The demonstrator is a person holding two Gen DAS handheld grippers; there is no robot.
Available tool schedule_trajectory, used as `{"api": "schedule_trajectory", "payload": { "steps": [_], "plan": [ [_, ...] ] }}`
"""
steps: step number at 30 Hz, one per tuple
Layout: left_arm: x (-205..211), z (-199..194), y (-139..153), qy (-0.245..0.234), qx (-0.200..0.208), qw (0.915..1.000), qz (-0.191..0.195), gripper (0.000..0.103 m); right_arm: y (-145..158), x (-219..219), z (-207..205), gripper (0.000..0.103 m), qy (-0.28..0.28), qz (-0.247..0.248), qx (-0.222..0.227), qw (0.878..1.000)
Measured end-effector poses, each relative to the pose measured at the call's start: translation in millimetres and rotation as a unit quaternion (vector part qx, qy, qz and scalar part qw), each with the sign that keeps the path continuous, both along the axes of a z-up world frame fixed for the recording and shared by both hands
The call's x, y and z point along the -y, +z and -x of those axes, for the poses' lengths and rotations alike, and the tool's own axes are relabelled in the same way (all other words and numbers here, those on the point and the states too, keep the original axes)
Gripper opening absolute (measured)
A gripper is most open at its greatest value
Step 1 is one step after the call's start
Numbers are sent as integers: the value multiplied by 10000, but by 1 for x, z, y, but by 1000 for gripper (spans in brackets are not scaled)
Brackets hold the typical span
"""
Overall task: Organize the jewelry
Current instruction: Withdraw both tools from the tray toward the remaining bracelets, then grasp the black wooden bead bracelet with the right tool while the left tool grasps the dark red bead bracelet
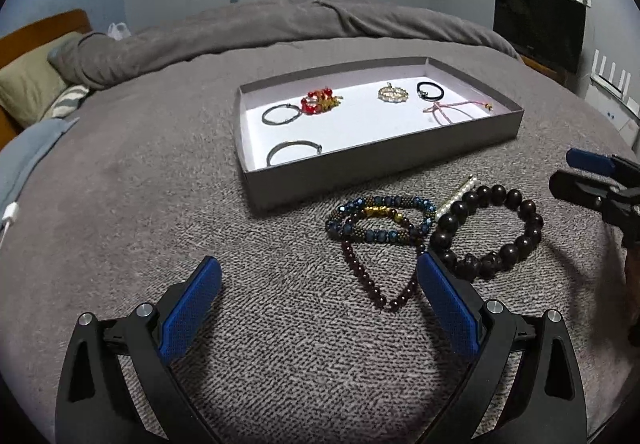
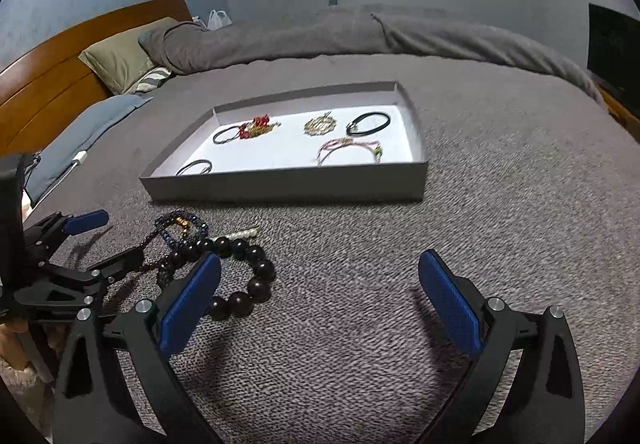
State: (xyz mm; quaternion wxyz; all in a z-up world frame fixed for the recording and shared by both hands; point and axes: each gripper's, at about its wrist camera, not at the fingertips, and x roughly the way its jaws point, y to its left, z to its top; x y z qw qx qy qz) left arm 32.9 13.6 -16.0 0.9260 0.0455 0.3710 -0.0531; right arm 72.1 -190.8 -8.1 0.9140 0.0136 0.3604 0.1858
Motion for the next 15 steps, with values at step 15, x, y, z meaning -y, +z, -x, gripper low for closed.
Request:
{"api": "schedule_trajectory", "payload": {
  "steps": [15],
  "plan": [
    [2, 1, 1, -233, -113, 9994, 240, 73, -5, -17, 4, 65, 278, -4, -125, 9995]
  ]
}}
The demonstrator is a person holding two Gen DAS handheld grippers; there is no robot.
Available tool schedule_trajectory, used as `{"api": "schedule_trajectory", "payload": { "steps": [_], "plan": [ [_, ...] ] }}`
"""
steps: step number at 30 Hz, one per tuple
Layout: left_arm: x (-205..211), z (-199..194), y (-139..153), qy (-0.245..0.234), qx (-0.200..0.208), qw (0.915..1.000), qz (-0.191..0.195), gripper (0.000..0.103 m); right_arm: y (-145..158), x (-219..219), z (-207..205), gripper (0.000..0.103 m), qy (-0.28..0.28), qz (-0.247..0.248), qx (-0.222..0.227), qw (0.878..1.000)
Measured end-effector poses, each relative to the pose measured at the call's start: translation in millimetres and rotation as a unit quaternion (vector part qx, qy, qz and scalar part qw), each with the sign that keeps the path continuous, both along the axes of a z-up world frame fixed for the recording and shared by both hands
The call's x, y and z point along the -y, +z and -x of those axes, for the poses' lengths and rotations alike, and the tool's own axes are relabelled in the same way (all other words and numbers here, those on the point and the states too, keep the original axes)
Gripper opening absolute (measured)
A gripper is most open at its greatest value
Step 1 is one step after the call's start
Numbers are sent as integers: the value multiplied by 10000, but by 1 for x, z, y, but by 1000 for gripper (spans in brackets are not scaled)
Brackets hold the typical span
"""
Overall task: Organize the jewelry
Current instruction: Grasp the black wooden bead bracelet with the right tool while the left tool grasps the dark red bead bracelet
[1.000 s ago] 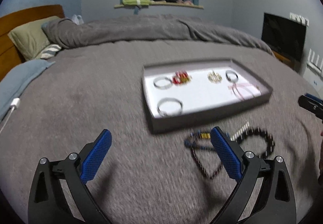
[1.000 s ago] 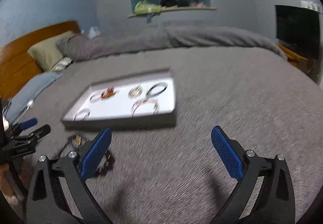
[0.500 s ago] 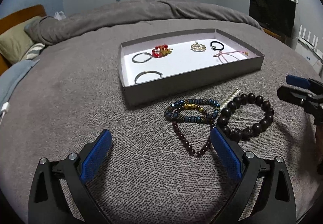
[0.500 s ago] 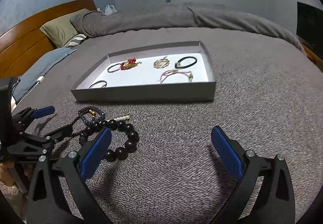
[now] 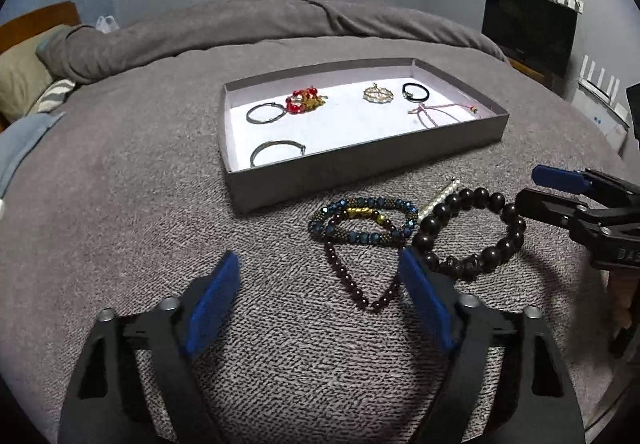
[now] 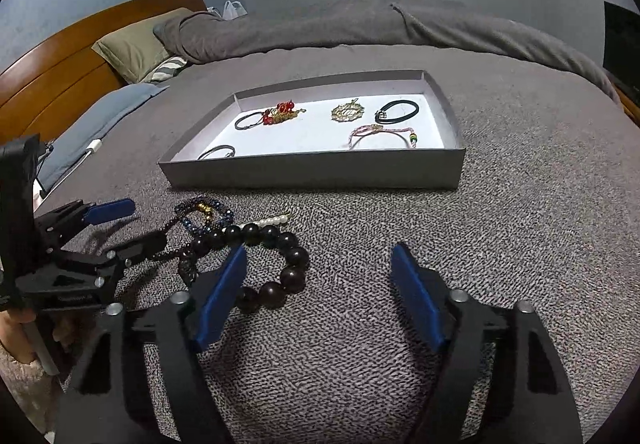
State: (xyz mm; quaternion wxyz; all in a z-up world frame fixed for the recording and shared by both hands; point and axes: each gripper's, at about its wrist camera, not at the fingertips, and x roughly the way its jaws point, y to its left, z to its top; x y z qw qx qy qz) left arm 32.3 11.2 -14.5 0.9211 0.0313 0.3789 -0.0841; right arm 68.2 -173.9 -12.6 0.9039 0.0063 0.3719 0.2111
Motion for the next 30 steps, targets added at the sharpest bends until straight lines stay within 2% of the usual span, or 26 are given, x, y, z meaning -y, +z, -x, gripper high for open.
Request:
{"api": "schedule_trajectory", "payload": {
  "steps": [1, 3, 7, 9, 14, 18, 19, 20, 21, 25, 26, 30],
  "plan": [
    [2, -2, -3, -37, -76, 10000, -28, 63, -1, -1, -1, 63, 22, 5, -33, 10000],
    [4, -5, -9, -98, -235, 9997, -70, 50, -4, -4, -1, 57, 55, 14, -76, 10000],
    [5, -7, -14, -268, -398, 9988, -19, 42, -9, -5, -5, 53, 109, -66, -224, 9997],
    [5, -9, -16, -340, -486, 9982, 1, 41, -12, -5, -7, 52, 107, -129, -303, 9994],
    [5, -16, -20, -388, -585, 9975, 29, 36, -20, -14, -13, 38, 176, -66, -493, 9986],
    [12, -13, -18, -519, -489, 9973, -149, 20, -21, -12, -14, 36, 147, -168, -592, 9980],
    [13, -12, -17, -529, -471, 9974, -151, 17, -21, -11, -14, 33, 155, -250, -651, 9974],
    [12, -12, -16, -525, -461, 9975, -132, 15, -22, -9, -14, 26, 180, -340, -721, 9967],
    [10, -11, -15, -492, -438, 9978, -110, 8, -22, -9, -14, 23, 179, -385, -756, 9962],
    [6, -7, -9, -410, -345, 9986, -20, 6, -18, -6, -11, 20, 106, -487, -668, 9965],
    [6, -4, -6, -399, -262, 9988, -52, 6, -15, -4, -10, 14, 100, -529, -626, 9966],
    [2, 5, 9, -297, 77, 9995, -29, 6, -4, 0, -5, 14, 50, -583, -411, 9974]
  ]
}}
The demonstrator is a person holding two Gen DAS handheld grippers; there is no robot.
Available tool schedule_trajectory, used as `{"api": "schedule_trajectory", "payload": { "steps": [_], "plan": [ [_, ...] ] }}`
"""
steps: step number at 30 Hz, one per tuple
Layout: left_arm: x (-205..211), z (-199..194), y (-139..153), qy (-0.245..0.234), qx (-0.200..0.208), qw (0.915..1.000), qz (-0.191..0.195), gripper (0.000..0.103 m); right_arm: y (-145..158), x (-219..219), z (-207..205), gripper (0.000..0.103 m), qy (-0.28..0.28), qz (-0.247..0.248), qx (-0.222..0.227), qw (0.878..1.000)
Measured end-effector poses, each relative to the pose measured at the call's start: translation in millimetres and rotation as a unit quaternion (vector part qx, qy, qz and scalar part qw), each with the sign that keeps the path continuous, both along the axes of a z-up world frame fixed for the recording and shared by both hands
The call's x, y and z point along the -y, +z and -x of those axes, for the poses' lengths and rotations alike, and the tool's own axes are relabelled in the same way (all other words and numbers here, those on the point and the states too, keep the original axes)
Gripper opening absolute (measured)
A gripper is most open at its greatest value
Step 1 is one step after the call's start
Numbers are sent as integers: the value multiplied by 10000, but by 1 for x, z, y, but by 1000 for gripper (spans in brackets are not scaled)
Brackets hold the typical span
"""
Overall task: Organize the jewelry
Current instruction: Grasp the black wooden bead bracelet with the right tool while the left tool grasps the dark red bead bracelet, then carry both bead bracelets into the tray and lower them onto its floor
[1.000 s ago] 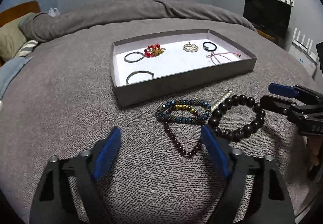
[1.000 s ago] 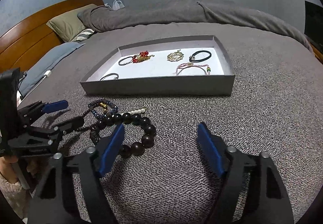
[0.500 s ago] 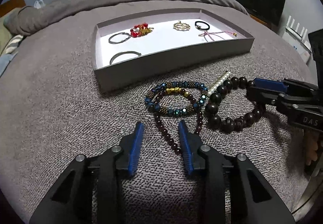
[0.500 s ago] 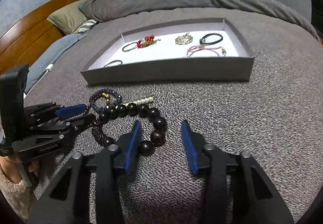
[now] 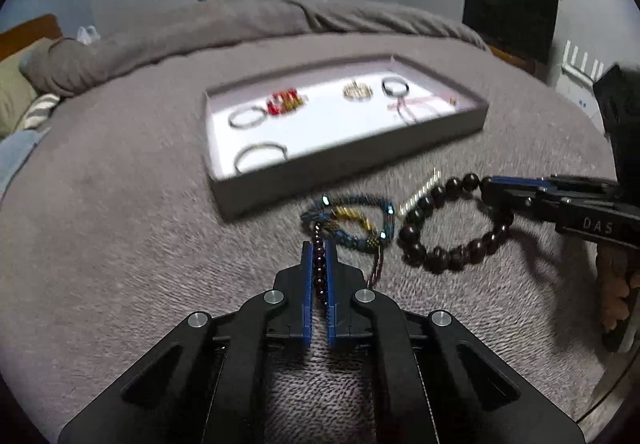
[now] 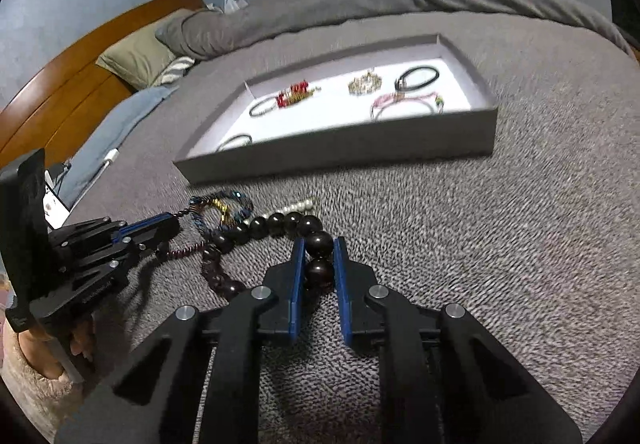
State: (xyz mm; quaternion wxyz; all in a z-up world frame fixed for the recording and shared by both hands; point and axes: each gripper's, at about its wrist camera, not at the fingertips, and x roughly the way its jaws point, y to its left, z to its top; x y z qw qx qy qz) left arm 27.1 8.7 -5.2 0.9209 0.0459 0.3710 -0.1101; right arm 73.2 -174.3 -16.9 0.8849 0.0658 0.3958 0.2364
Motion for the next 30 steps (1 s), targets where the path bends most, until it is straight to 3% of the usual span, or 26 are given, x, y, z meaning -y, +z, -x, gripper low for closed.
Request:
{"api": "schedule_trajectory", "payload": {
  "steps": [9, 23, 30],
  "plan": [
    [-15, 18, 38, 162, 637, 9973, 328, 6, 45, 16, 22, 14, -334, 98, 1025, 9941],
    [-15, 15, 43, 229, 715, 9969, 254, 6, 66, 30, 26, 14, -513, 32, 1339, 9897],
    [-5, -6, 71, 195, 902, 9954, 252, 6, 83, 27, 9, 14, -640, 51, 1491, 9867]
  ]
}}
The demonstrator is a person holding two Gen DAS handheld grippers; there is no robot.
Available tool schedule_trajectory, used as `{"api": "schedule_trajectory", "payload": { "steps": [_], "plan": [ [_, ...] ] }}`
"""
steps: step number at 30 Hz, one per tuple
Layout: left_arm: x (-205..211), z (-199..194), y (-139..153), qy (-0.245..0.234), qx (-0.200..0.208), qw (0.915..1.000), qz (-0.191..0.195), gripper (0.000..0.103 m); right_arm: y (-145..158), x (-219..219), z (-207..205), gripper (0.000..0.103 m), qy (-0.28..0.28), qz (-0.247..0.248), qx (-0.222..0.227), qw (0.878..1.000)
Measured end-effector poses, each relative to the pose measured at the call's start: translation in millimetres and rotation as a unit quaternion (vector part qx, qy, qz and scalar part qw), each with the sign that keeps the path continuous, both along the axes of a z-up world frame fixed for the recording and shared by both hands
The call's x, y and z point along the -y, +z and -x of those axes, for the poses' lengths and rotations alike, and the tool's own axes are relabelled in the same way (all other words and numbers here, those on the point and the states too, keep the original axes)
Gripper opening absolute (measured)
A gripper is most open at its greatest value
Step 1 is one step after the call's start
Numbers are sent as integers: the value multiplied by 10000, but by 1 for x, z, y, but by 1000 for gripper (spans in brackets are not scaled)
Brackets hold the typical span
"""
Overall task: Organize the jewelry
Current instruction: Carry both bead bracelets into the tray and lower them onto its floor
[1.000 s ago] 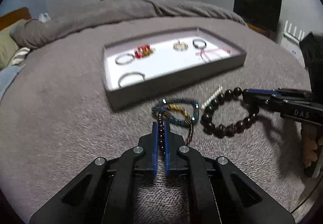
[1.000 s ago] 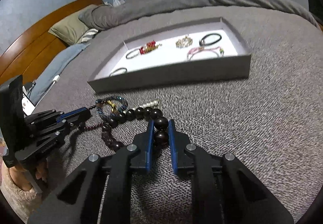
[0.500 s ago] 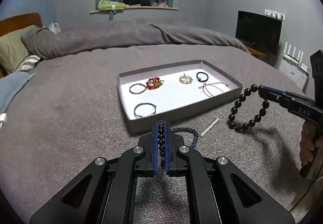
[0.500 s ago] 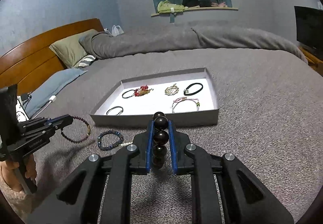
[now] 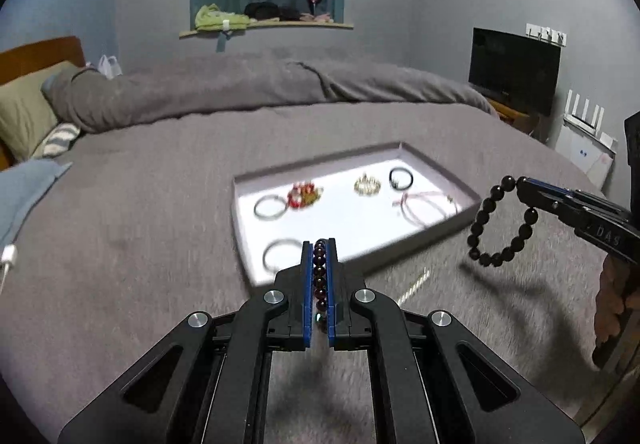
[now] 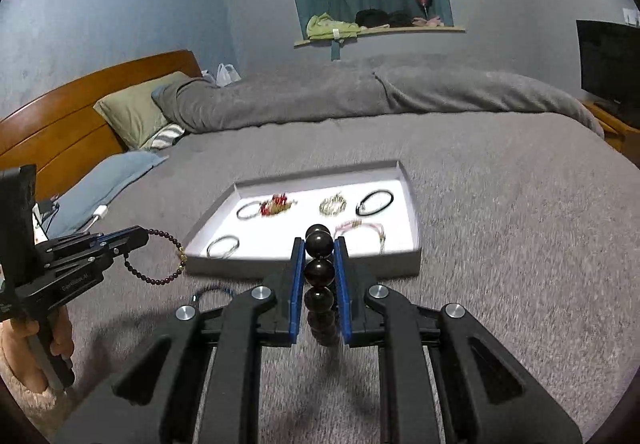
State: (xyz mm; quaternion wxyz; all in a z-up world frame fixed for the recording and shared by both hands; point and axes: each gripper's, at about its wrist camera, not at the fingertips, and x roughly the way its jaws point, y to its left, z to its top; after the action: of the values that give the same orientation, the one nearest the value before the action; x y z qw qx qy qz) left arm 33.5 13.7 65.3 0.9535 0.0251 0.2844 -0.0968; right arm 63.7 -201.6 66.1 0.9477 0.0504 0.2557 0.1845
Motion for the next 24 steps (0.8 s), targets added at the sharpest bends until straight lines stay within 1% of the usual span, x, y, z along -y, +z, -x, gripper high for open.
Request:
{"api": "schedule_trajectory", "payload": {
  "steps": [6, 11, 16, 19, 23, 24],
  "plan": [
    [8, -26, 22, 18, 222, 9997, -49, 6, 15, -4, -24, 14, -131, 6, 161, 9998],
    [12, -57, 26, 55, 279, 9996, -8, 6, 17, -10, -47, 14, -217, 55, 204, 9995],
    [6, -86, 17, 66, 197, 9997, 93, 6, 12, -25, -70, 14, -170, 117, 178, 9996],
    [-1, -104, 6, 18, 48, 9999, 156, 6, 4, -41, -82, 14, -13, 167, 125, 9998],
    [-9, -121, -9, -146, -133, 9991, 363, 6, -9, -61, -95, 14, 230, 139, 1, 9996],
    [-11, -124, -13, -219, -203, 9985, 469, 6, -12, -64, -97, 14, 301, 100, -45, 9995]
  ]
}}
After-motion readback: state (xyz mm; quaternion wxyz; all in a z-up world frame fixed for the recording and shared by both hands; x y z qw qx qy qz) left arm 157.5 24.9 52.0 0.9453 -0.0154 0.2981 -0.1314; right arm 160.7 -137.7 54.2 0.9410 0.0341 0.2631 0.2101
